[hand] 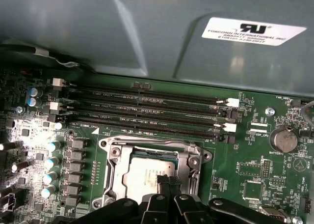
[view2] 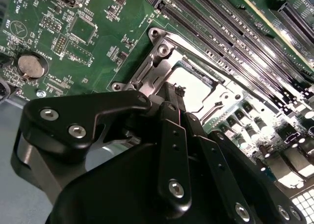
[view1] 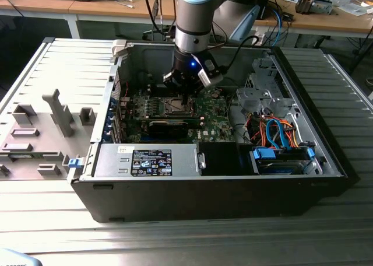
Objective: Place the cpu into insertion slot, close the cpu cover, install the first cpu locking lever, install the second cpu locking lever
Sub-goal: 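Install the first cpu locking lever, then install the second cpu locking lever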
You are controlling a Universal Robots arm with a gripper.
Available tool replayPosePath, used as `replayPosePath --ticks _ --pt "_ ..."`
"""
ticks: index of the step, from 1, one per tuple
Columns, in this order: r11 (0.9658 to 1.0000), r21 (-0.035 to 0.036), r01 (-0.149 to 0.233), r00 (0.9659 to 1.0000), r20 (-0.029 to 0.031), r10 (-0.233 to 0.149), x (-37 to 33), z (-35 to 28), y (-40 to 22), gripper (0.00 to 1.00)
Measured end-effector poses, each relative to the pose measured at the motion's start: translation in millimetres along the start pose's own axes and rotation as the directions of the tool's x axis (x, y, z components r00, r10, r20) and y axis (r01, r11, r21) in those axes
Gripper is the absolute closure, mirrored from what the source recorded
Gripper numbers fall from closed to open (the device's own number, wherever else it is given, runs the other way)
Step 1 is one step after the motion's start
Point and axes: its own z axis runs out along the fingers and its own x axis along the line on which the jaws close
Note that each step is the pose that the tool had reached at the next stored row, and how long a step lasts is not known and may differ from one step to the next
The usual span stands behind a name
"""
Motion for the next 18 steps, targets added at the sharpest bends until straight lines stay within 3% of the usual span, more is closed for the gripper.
replayPosePath --ticks 6,10,18 --pt "1.0 0.0001 0.0 1.0 -0.0001 0.0 0.1 -2.7 0.0 0.89" --pt "1.0 0.0001 0.0 1.0 -0.0001 0.0 0.3 -9.8 0.1 0.89" --pt "1.0 0.0001 0.0 1.0 -0.0001 0.0 0.3 -10.7 0.0 0.89"
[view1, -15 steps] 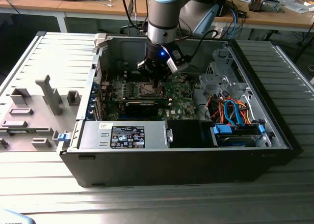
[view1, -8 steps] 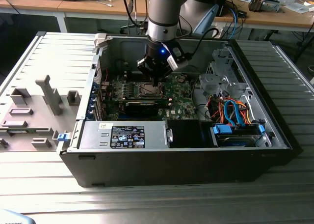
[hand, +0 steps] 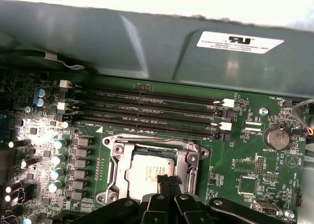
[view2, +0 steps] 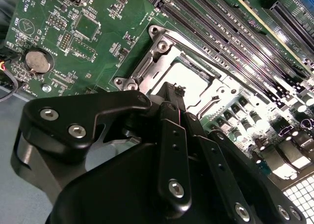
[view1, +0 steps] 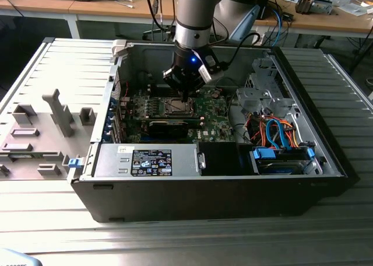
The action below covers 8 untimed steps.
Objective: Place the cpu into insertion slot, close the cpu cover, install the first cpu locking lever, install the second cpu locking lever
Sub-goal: 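Install the second cpu locking lever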
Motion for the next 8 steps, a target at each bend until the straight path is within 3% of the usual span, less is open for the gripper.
replayPosePath --ticks 8 --pt "1.0 -0.0001 0.0 1.0 0.0 0.0 0.3 0.0 -2.7 0.89"
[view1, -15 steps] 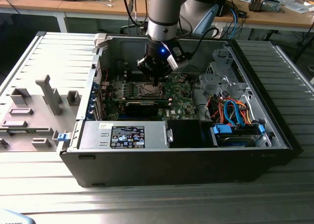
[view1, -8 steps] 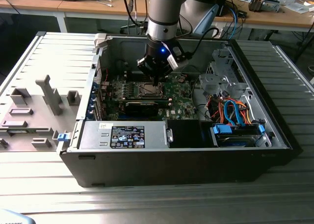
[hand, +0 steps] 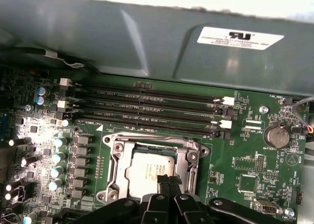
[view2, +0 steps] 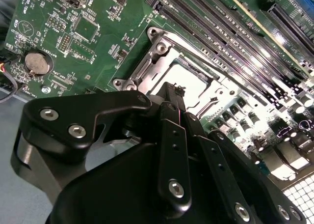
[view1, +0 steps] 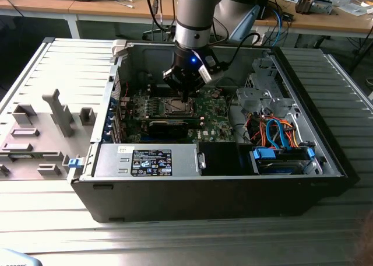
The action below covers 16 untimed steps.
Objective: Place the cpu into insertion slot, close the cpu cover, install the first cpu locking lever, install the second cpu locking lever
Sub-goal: 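Install the second cpu locking lever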
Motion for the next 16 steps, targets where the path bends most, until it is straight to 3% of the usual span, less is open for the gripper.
replayPosePath --ticks 7,16 --pt "1.0 -0.0001 0.0 1.0 0.0001 0.0 0.7 0.0 -6.6 0.89" --pt "1.0 -0.0001 0.0 1.0 0.0001 0.0 -0.6 -0.3 -8.0 0.89"
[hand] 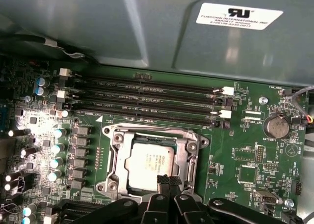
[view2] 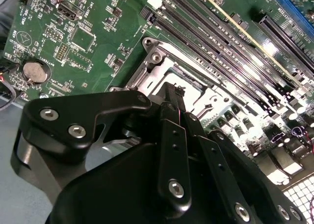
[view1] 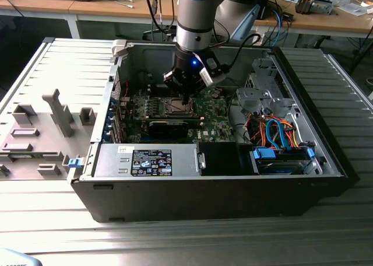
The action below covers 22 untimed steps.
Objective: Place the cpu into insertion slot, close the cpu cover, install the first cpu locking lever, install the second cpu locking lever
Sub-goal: 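Install the second cpu locking lever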
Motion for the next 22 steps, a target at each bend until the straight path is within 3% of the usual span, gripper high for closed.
replayPosePath --ticks 19,22 --pt "1.0 0.0001 0.0 1.0 -0.0001 0.0 -2.3 -6.5 -0.2 0.89" --pt "1.0 0.0001 0.0 1.0 -0.0001 0.0 -1.9 -9.0 -3.4 0.89"
